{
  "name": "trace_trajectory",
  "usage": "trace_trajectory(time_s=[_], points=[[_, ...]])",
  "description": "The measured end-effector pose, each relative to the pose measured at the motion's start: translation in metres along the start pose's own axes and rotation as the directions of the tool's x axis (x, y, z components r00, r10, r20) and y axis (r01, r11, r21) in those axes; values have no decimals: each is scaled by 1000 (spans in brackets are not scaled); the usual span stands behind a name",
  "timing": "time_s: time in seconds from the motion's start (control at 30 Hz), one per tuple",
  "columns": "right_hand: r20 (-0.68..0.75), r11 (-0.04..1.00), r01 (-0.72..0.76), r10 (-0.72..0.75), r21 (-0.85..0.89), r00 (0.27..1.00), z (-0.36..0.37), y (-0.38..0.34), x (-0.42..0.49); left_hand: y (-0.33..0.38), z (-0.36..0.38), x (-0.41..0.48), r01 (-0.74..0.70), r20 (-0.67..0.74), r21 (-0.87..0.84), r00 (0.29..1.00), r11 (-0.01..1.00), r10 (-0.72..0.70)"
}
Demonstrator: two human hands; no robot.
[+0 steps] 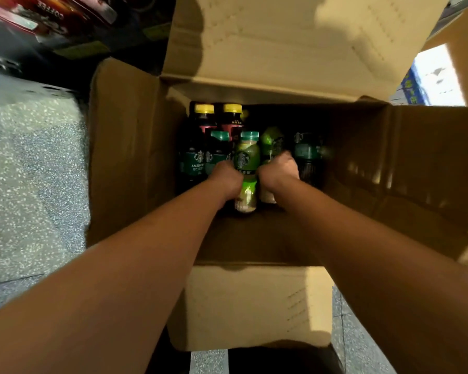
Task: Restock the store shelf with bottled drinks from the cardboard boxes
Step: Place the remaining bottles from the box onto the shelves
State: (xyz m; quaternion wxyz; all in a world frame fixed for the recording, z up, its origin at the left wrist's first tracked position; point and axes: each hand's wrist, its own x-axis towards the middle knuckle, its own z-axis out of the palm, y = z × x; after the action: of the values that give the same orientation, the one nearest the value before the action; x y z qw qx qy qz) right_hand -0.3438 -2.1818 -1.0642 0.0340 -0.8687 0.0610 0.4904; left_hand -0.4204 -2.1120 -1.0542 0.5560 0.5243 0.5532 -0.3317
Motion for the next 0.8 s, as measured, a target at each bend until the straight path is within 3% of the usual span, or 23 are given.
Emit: trace_trajectory(time_s=[0.1, 0.3, 0.53, 0.73, 0.8], points=[[102, 987, -6, -11, 159, 995, -6, 3, 8, -2, 7, 3, 30, 136, -127, 991, 991, -13], [240, 904, -44, -65, 425, 969, -19, 8, 3, -21, 7, 5, 76, 126, -421, 992, 904, -25], [391, 770, -146, -144, 622, 909, -51, 15, -43, -5, -26, -36, 0, 86, -514, 995, 858, 51], [341, 605, -183, -157, 775, 927, -85, 12, -100, 33, -44, -97, -15, 216, -551, 963, 834, 160], [333, 601, -158, -191, 783, 923, -100, 12, -120, 34, -52, -120, -37, 244, -541, 949, 840, 199]])
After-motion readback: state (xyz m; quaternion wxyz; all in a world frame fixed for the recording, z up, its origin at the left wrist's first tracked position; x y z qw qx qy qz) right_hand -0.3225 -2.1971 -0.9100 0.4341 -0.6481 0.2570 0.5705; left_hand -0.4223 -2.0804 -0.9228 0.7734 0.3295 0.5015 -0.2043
